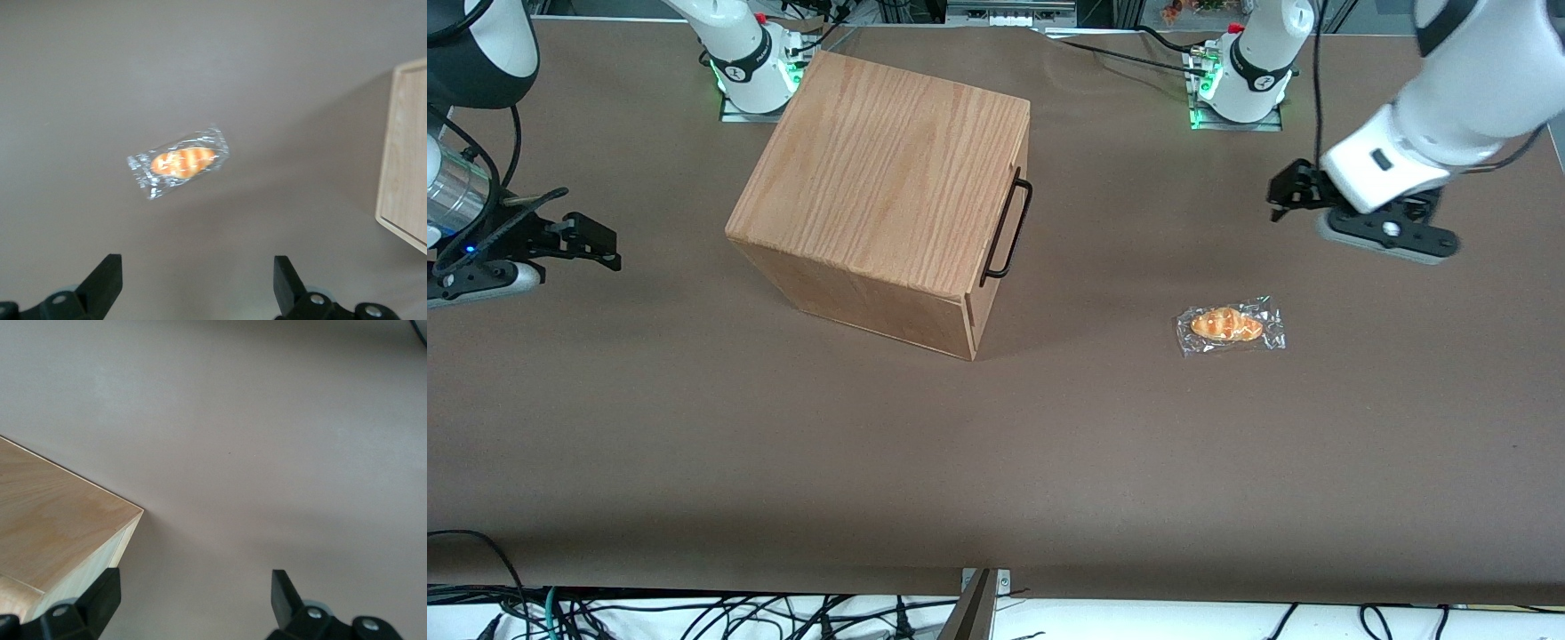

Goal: Open top drawer with left arm
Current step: 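Move the left gripper toward the black handle on the wooden cabinet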

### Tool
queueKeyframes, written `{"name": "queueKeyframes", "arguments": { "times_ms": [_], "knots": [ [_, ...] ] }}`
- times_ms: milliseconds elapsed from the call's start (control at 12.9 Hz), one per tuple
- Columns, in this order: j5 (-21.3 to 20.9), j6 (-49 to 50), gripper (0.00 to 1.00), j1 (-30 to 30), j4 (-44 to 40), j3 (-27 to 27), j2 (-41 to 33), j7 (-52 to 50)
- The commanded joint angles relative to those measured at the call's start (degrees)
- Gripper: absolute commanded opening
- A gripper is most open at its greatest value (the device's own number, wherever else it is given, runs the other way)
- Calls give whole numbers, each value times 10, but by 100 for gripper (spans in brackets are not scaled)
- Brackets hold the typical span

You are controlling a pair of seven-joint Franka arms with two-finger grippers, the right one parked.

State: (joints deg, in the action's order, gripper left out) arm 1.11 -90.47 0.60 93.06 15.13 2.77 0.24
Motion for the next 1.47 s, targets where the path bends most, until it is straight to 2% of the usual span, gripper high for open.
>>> {"name": "queueKeyframes", "arguments": {
  "times_ms": [0, 155, 465, 1007, 1394],
  "knots": [
    [40, 6, 100, 2, -23, 28, 33, -4],
    [94, -1, 100, 21, -24, 31, 64, -5],
    [122, -59, 100, 100, -70, 31, 143, -7],
    [125, -169, 100, 176, -76, 30, 224, -7],
    [122, -182, 100, 205, -76, 30, 246, -6]
  ]
}}
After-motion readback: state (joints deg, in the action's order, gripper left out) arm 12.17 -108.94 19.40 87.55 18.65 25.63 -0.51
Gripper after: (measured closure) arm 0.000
